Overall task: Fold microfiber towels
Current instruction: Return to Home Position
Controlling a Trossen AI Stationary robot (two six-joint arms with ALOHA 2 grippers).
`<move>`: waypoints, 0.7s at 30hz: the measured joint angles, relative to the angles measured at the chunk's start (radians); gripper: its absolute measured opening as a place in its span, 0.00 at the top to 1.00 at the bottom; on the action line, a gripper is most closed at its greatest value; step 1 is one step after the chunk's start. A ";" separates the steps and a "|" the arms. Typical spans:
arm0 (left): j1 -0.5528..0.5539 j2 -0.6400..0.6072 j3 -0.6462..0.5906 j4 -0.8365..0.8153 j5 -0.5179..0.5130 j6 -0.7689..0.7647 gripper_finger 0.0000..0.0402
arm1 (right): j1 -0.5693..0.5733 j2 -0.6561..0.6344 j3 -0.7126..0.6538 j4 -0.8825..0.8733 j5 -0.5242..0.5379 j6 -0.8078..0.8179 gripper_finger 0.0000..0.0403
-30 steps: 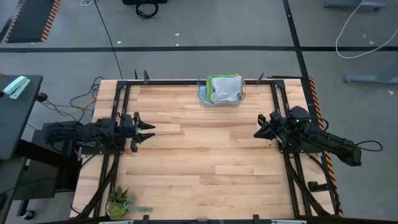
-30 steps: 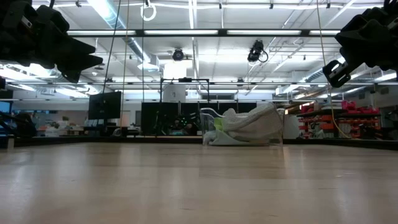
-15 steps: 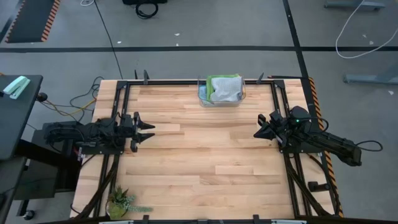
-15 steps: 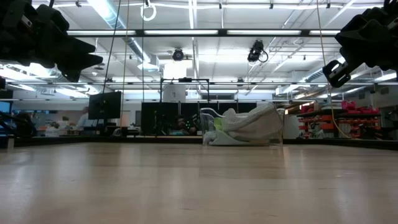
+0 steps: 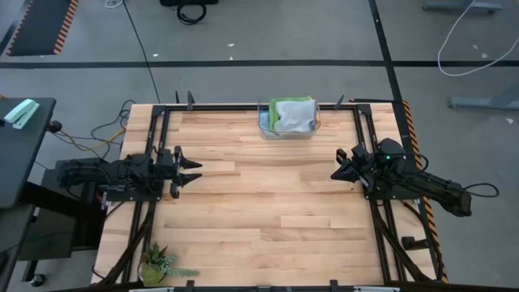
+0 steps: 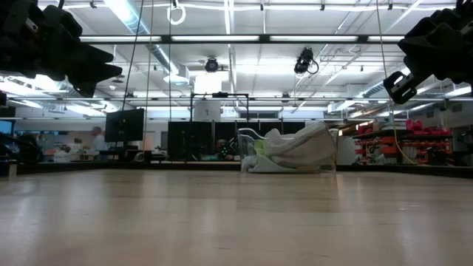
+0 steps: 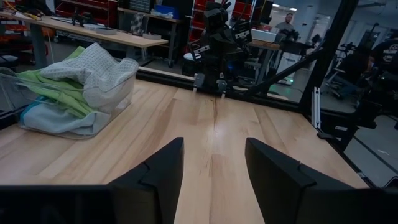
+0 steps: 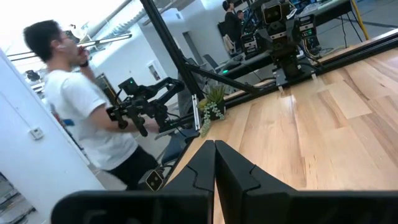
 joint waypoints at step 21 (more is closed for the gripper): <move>0.000 0.000 0.000 0.000 0.000 0.001 0.56 | 0.000 0.000 0.000 0.000 0.000 0.000 0.96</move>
